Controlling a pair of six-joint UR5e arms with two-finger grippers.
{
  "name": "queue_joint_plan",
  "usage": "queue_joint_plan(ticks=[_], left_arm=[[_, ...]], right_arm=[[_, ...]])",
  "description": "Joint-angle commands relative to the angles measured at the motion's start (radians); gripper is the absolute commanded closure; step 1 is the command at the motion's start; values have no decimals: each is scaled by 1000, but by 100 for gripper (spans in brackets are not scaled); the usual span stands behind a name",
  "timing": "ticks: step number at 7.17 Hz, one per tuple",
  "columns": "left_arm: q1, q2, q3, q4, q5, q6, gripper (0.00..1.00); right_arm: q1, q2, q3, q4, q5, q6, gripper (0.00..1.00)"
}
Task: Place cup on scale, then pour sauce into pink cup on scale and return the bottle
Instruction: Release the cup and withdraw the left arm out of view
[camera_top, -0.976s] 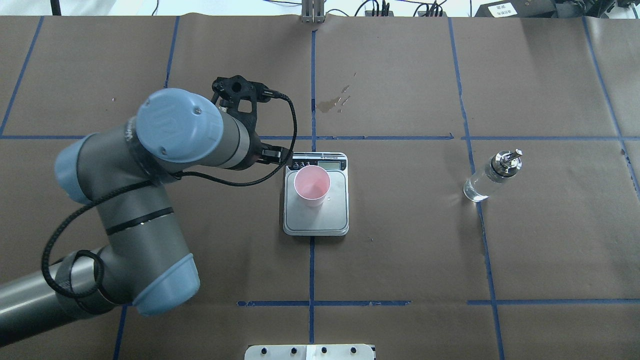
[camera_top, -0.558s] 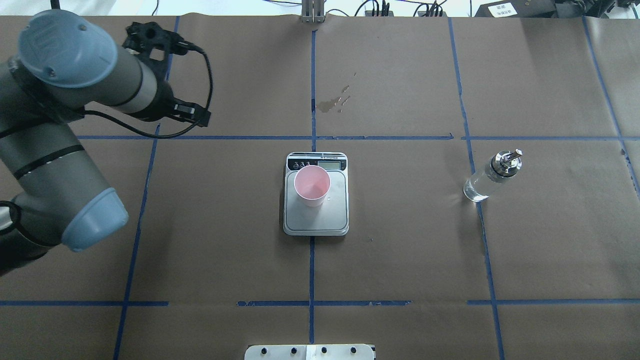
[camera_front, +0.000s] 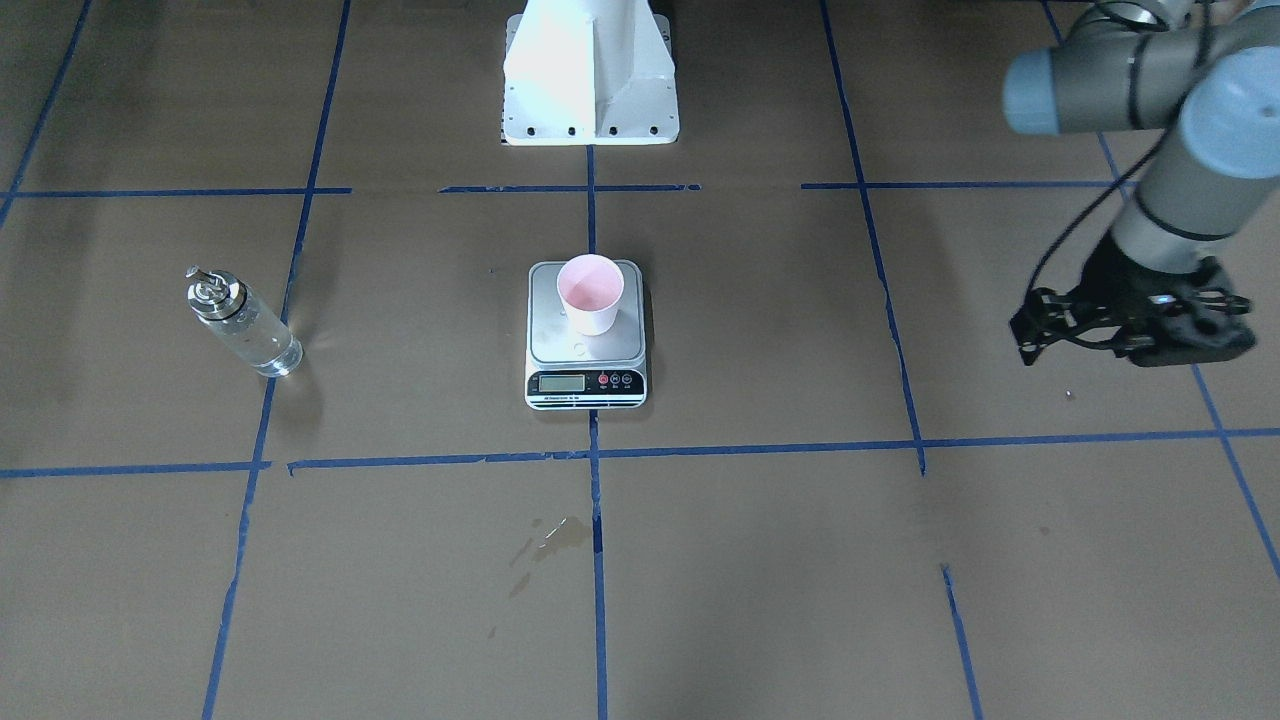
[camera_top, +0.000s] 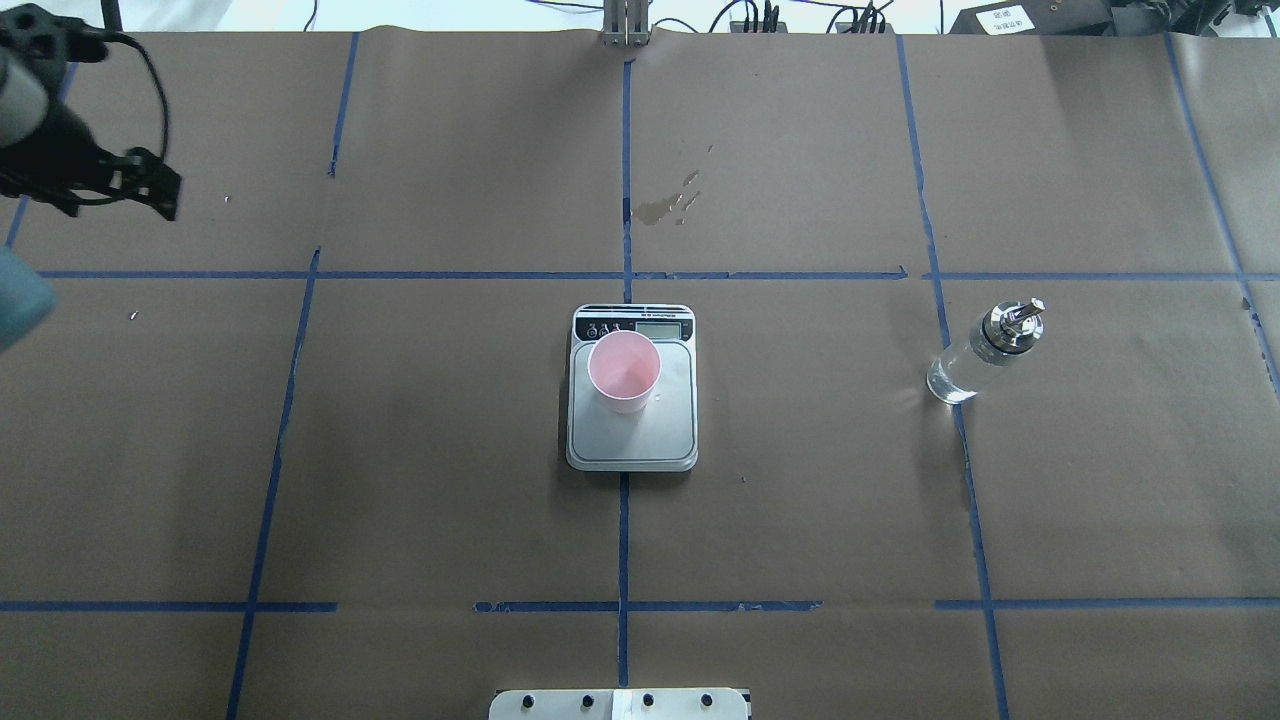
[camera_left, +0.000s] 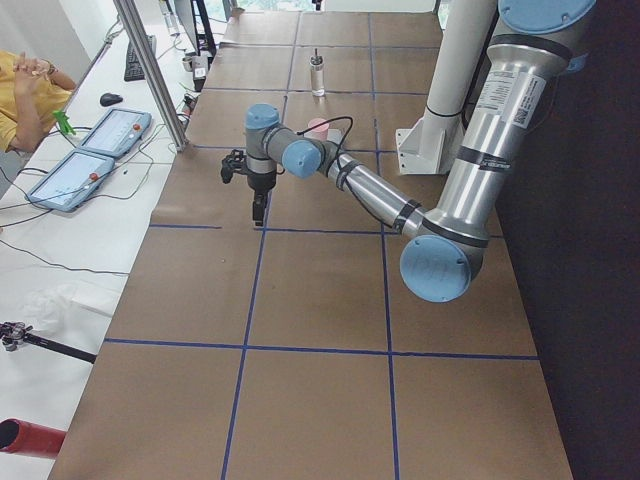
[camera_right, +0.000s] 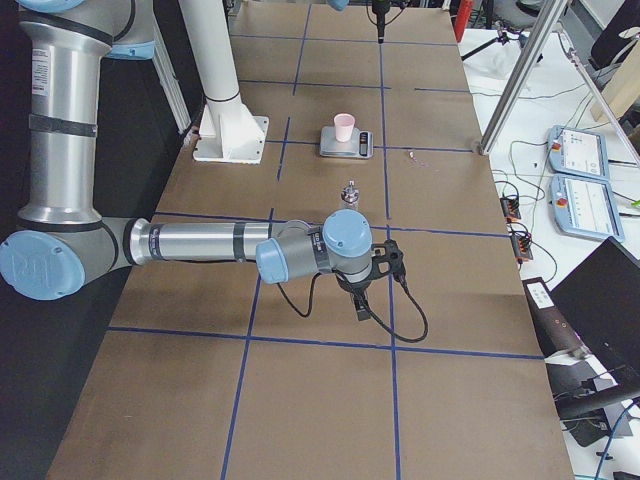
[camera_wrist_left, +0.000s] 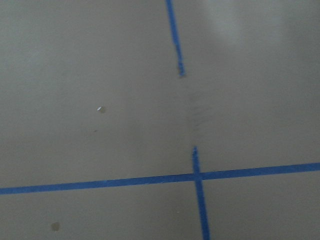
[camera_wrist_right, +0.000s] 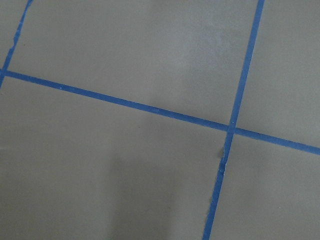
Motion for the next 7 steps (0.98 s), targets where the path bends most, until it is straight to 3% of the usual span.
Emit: queue_joint_plan(ticks=[1, 3, 4, 5, 6, 7], left_arm=[[-210, 124, 87, -3, -80, 365, 0], [-360, 218, 123, -9, -92, 672, 0], [-406, 258, 123, -12, -95, 699, 0], [-434, 291, 121, -35, -158, 709, 0], [-432, 312, 124, -66, -211, 709, 0], [-432, 313, 121, -71, -213, 709, 0]], right_arm=[[-1, 0, 10, 0, 1, 2, 0], [-1, -3, 79, 3, 4, 110, 0], [-9, -14, 111, -2, 2, 139, 0], [-42, -17, 161, -2, -1, 214, 0], [-115, -23, 233, -4, -15, 326, 0], [-219, -23, 331, -2, -86, 520, 1]])
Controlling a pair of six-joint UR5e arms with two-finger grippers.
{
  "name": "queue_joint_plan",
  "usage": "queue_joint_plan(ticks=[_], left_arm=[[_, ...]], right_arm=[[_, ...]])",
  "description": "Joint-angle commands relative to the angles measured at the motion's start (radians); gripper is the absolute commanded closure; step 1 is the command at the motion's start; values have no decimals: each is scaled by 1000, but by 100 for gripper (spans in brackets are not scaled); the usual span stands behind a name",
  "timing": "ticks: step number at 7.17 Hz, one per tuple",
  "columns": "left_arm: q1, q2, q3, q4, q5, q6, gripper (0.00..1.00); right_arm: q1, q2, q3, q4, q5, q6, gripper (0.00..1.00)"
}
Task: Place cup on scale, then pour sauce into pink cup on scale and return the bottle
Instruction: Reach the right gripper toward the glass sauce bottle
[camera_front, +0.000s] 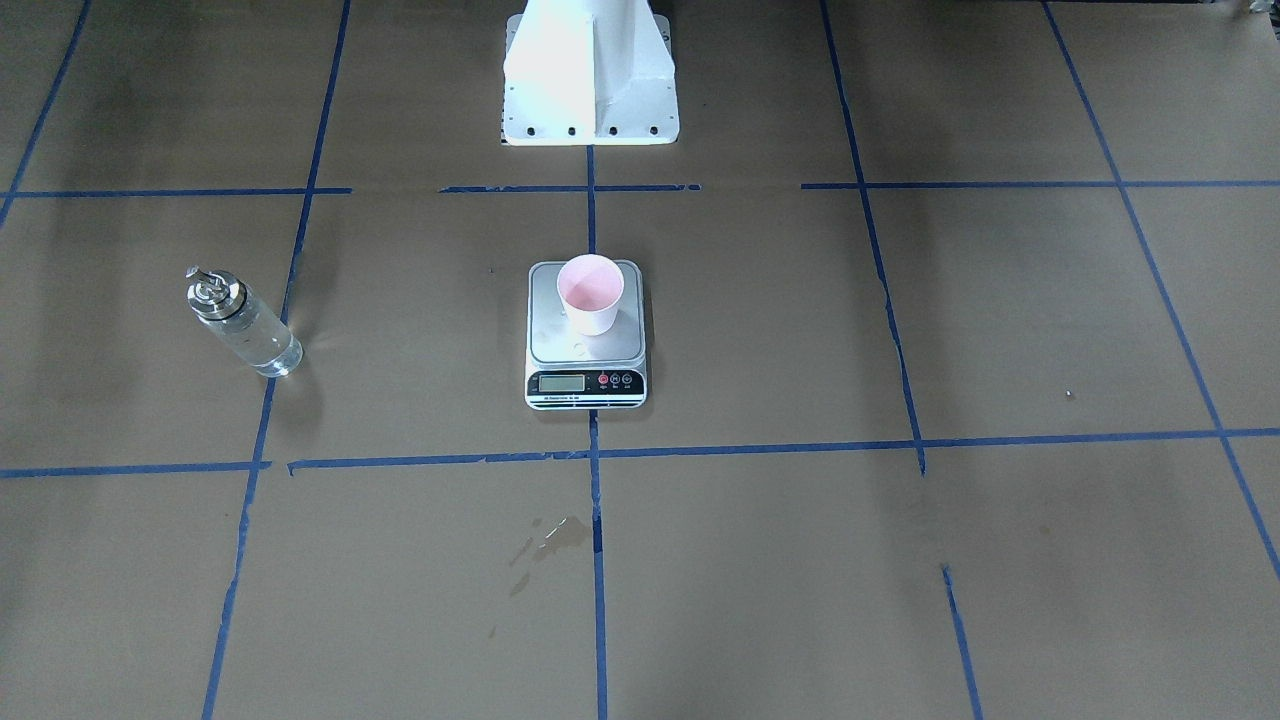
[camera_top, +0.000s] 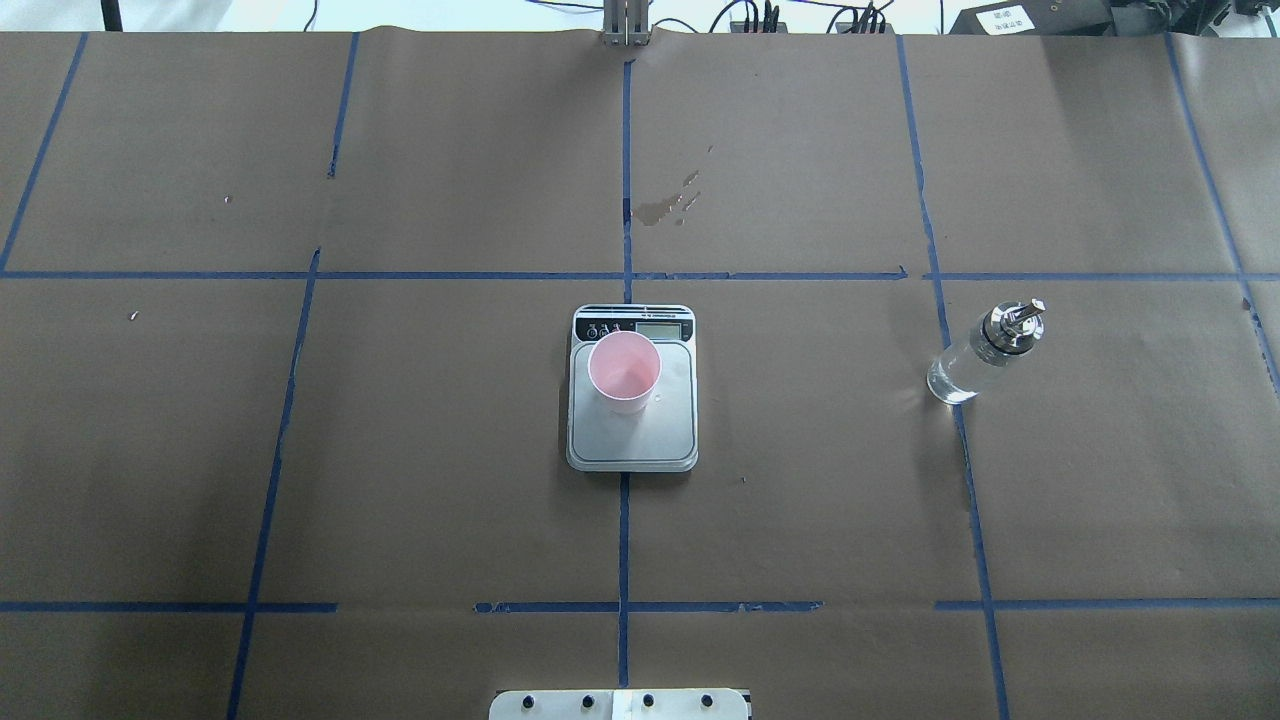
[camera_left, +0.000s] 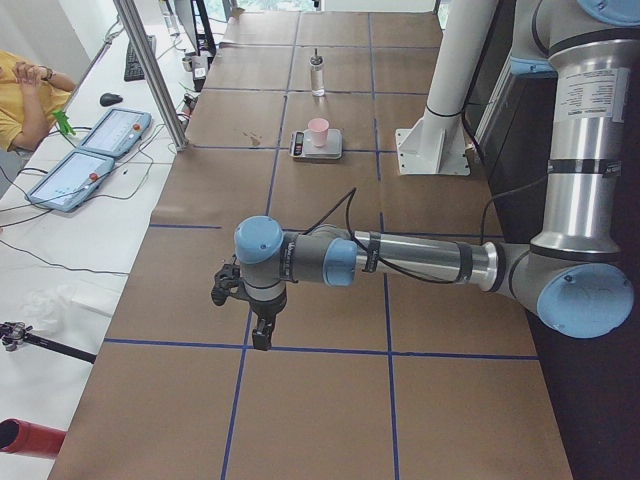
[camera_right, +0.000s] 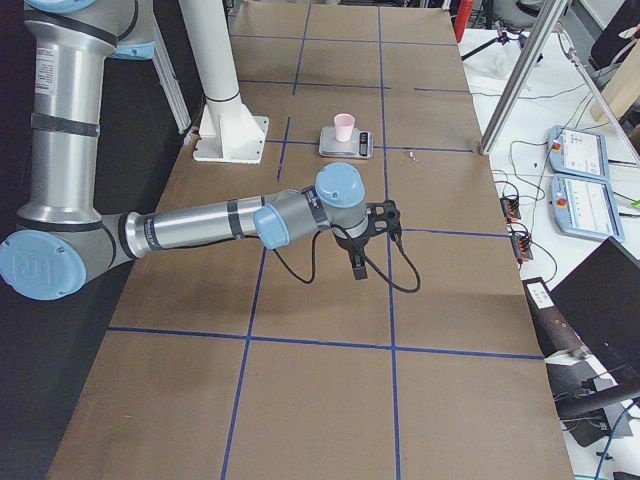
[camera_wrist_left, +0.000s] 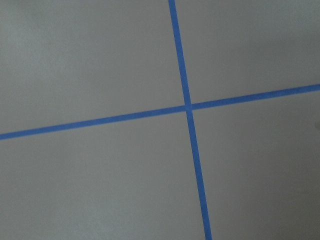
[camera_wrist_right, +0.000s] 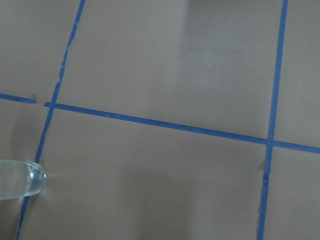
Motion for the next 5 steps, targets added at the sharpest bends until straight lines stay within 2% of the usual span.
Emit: queue_joint_plan(ticks=[1, 2, 3, 4, 5], left_arm=[[-7, 14, 0, -17, -28, 4, 0], [-5, 14, -1, -17, -28, 4, 0], [-5, 12, -1, -17, -28, 1, 0], [-4, 12, -1, -17, -28, 1, 0], [-4, 12, -3, -19, -28, 1, 0]], right_arm=[[-226, -3, 179, 2, -142, 371, 1], [-330, -4, 221, 60, -208, 518, 1], [-473, -26, 255, 156, -350, 720, 1], [-617, -88, 272, 257, -510, 813, 1], [-732, -104, 280, 285, -655, 929, 0]])
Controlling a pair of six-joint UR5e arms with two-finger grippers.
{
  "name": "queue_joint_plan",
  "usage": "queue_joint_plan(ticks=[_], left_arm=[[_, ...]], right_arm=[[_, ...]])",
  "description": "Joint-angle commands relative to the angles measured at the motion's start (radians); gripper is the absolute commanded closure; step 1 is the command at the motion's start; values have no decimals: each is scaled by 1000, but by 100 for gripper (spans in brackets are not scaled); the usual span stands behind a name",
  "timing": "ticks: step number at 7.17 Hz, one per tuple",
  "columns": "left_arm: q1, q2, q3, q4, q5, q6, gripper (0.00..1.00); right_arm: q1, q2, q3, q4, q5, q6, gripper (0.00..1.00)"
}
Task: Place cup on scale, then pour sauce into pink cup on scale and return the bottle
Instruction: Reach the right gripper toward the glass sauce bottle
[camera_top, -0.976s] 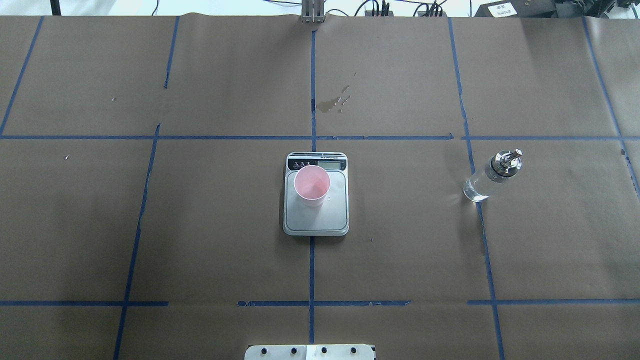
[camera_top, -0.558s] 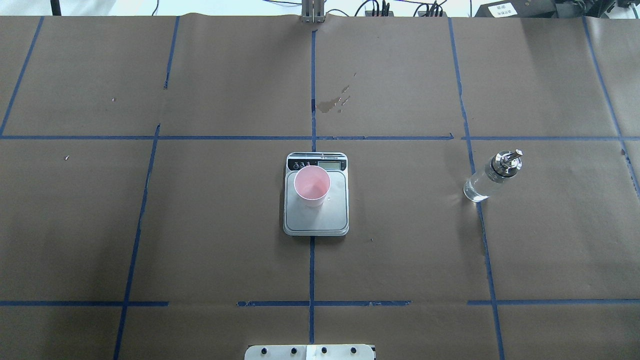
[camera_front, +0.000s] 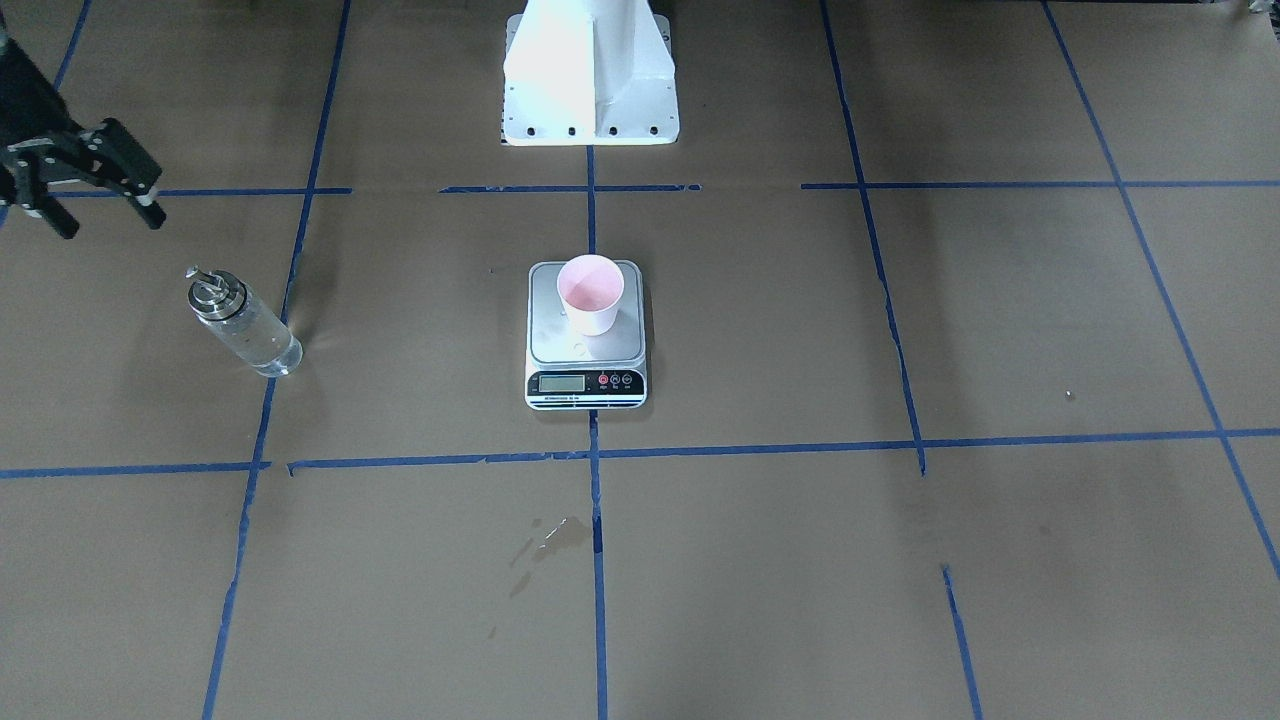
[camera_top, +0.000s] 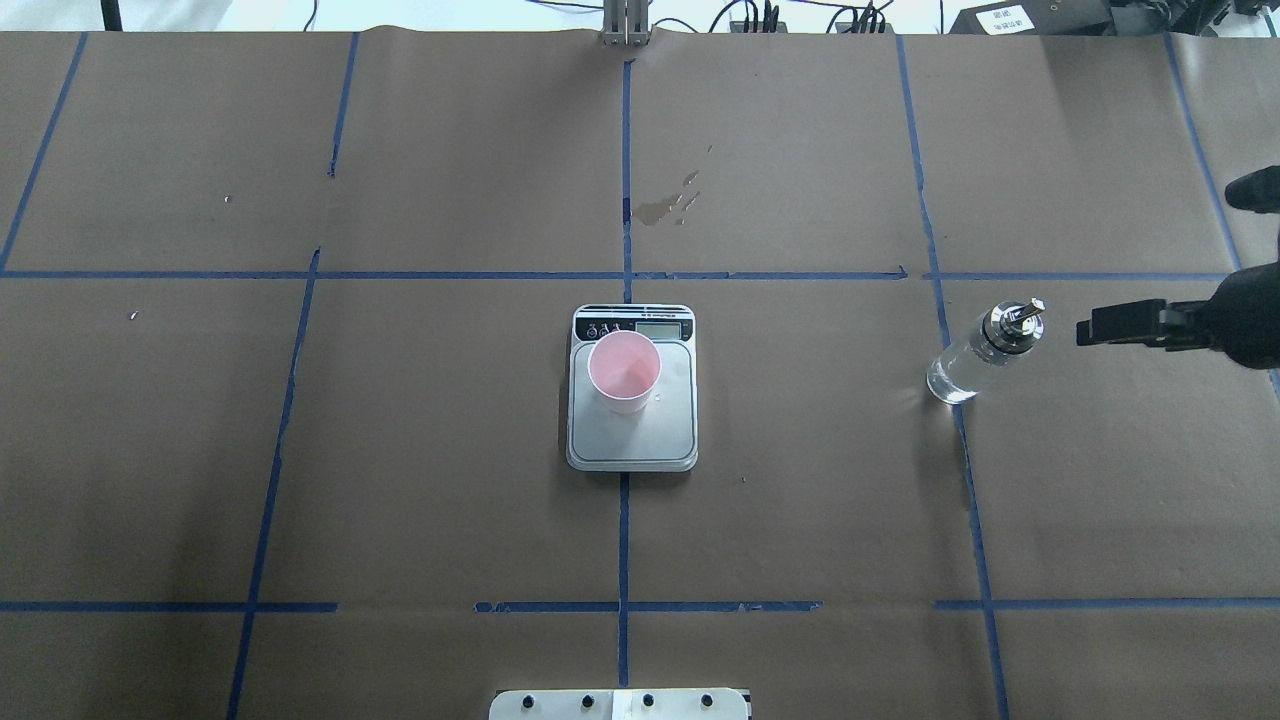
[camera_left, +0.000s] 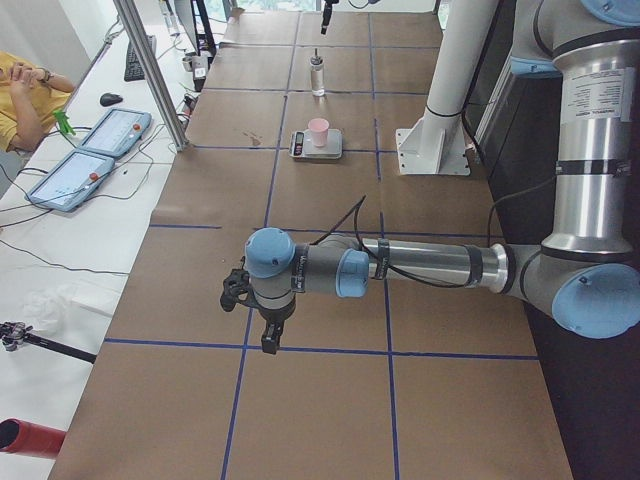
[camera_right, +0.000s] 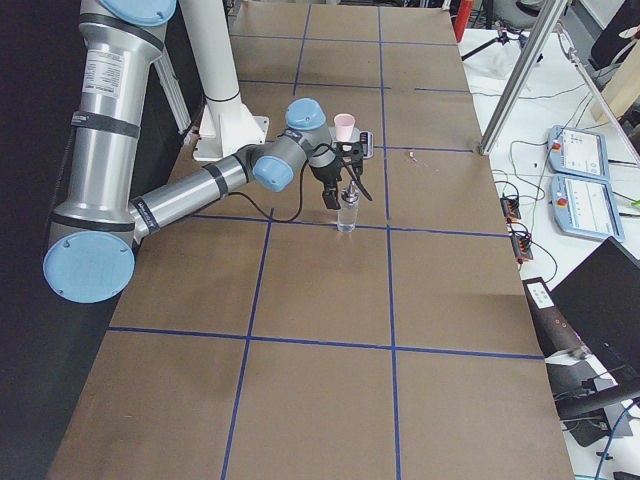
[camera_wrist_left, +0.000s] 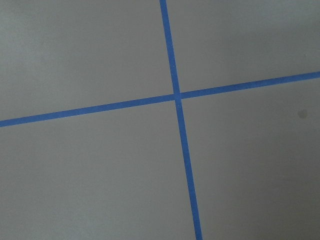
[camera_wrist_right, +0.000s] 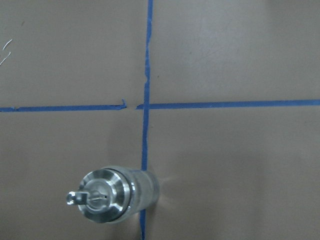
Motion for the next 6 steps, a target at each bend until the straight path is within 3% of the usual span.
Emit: queue_joint_plan(ticks=[1, 2, 3, 5, 6], left_arm=[[-1, 0, -7, -1, 0, 0, 0], [-1, 0, -10, -1, -2, 0, 0], [-1, 1, -10, -1, -2, 1, 0], [-2, 1, -10, -1, -2, 3, 0], [-2, 3, -10, -1, -2, 4, 0]], right_arm=[[-325, -38, 17, 73, -411, 235, 0], [-439, -35, -12, 78, -570, 248, 0], [-490, -21, -61, 81, -654, 274, 0], [-502, 28, -205, 254, -741, 269, 0], [-502, 75, -259, 258, -784, 260, 0]])
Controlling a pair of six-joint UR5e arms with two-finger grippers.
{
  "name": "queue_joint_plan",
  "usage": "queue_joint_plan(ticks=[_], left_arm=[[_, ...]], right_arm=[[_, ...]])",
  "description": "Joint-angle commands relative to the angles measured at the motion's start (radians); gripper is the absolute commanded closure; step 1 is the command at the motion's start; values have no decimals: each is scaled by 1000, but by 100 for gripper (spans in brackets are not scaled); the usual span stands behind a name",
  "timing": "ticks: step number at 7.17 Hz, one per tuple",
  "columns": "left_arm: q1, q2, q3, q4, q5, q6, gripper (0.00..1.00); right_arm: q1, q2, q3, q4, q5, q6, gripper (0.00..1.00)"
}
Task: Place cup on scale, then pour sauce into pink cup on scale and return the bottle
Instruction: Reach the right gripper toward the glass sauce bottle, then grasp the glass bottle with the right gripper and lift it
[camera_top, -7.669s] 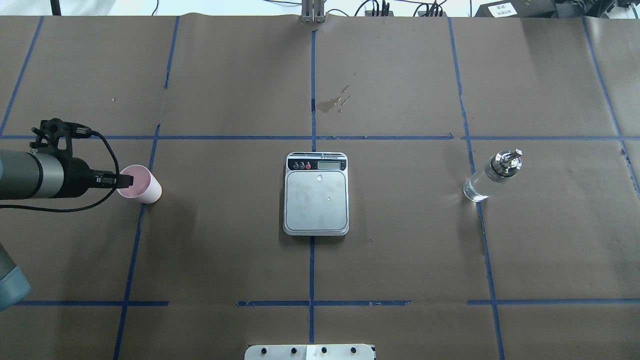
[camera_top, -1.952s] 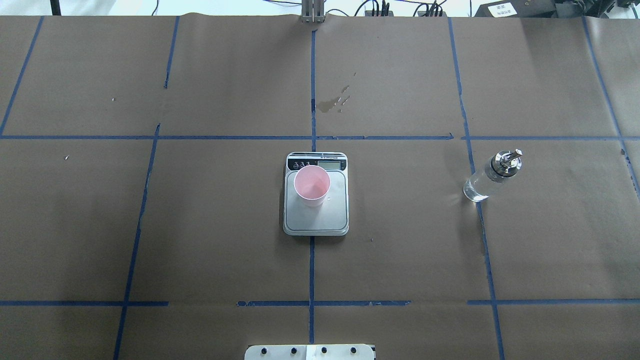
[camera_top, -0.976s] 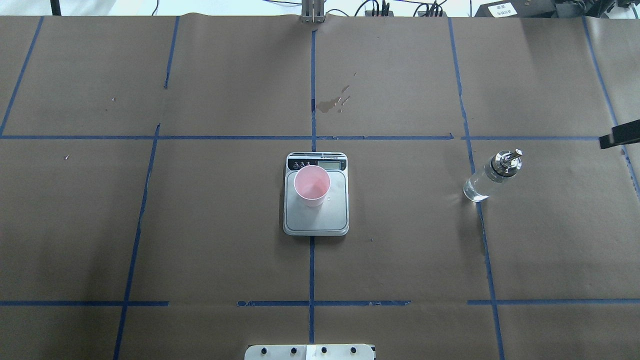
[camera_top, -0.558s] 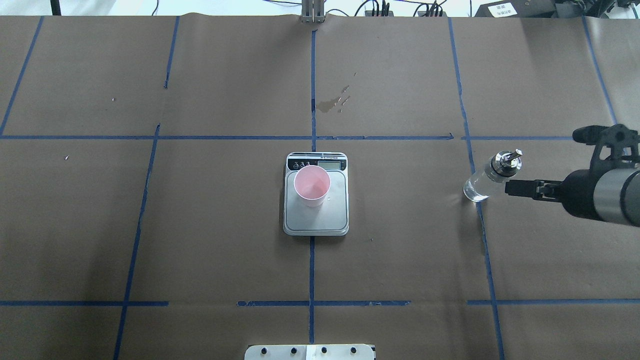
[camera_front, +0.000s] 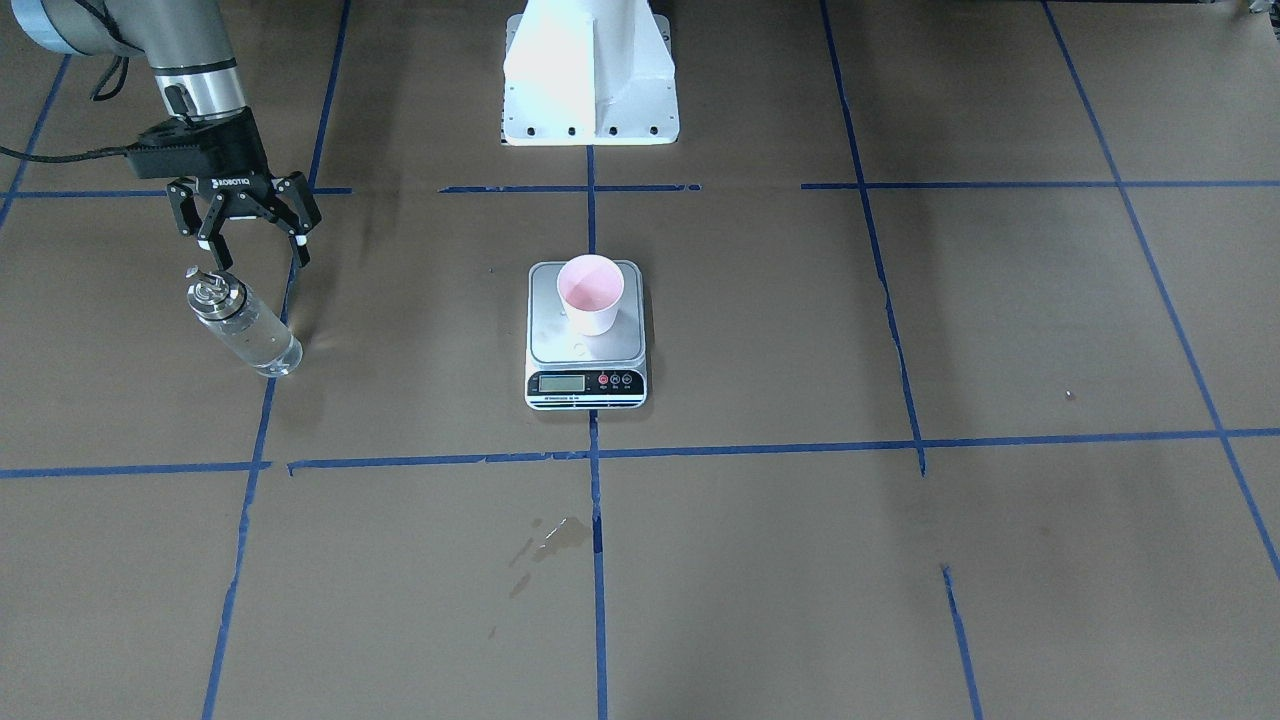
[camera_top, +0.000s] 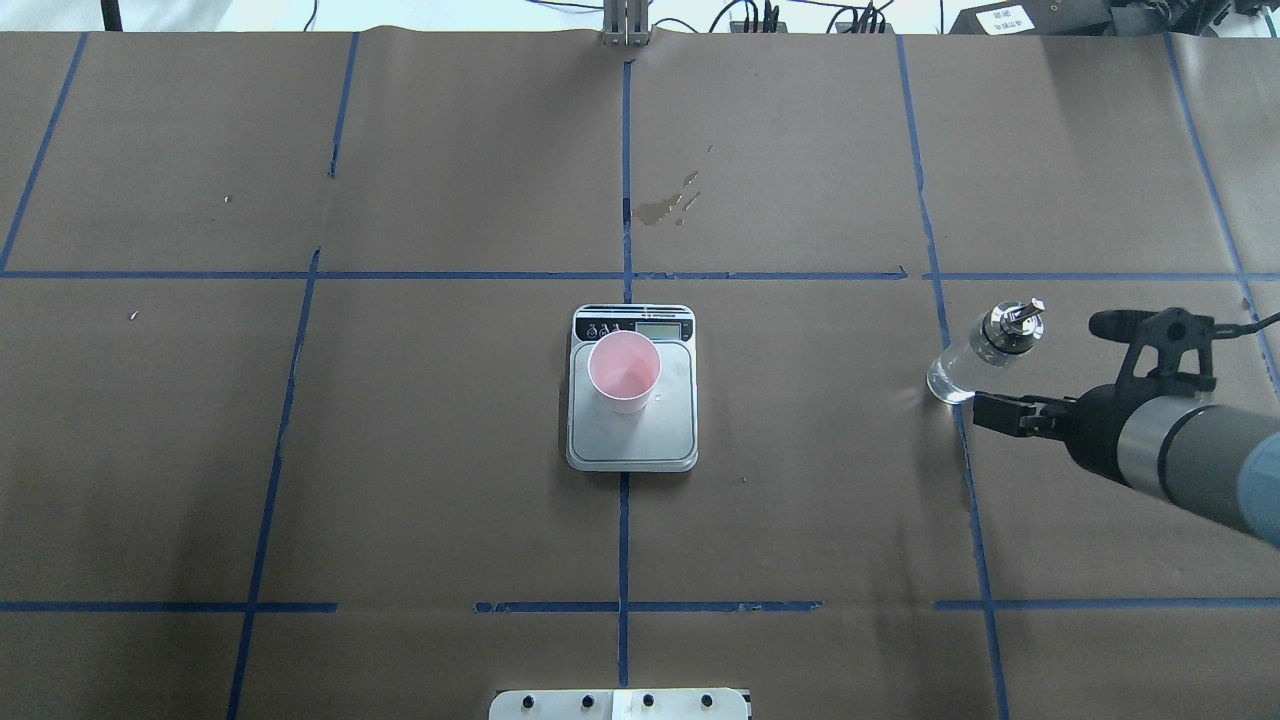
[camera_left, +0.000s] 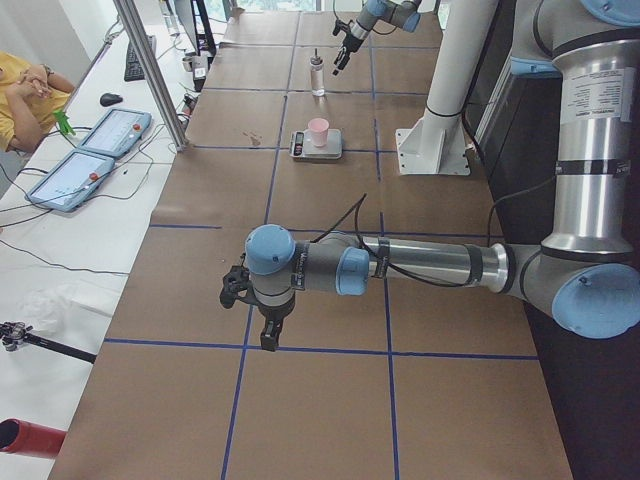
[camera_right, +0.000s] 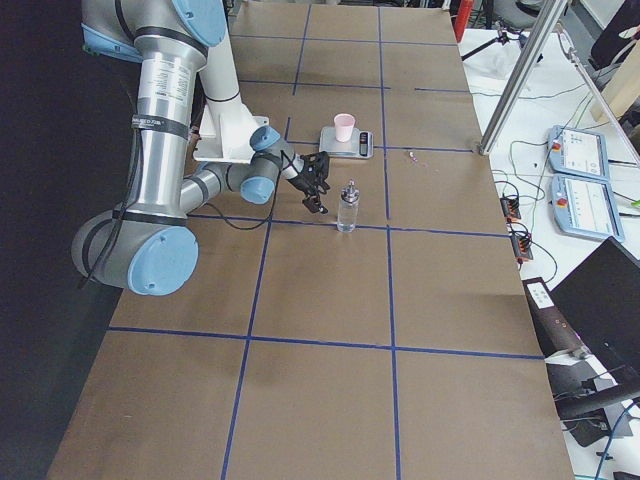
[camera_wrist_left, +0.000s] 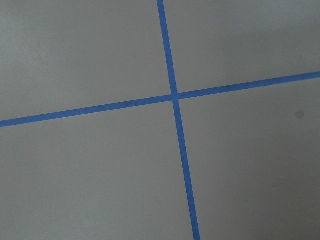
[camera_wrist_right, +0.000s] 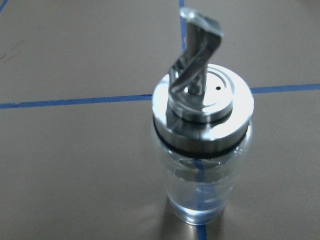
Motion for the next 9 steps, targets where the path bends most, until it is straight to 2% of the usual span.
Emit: queue_joint_plan(ticks=[1, 7, 9], left_arm=[[-1, 4, -3, 0, 0, 1, 0], [1, 6, -6, 0, 0, 0, 0], [-1, 6, -9, 0, 0, 0, 0]], right_arm=[[-5, 58, -100, 42, -70, -11, 0], [-5, 60, -132, 45, -247, -28, 0], [-4, 125, -167, 45, -289, -28, 0]])
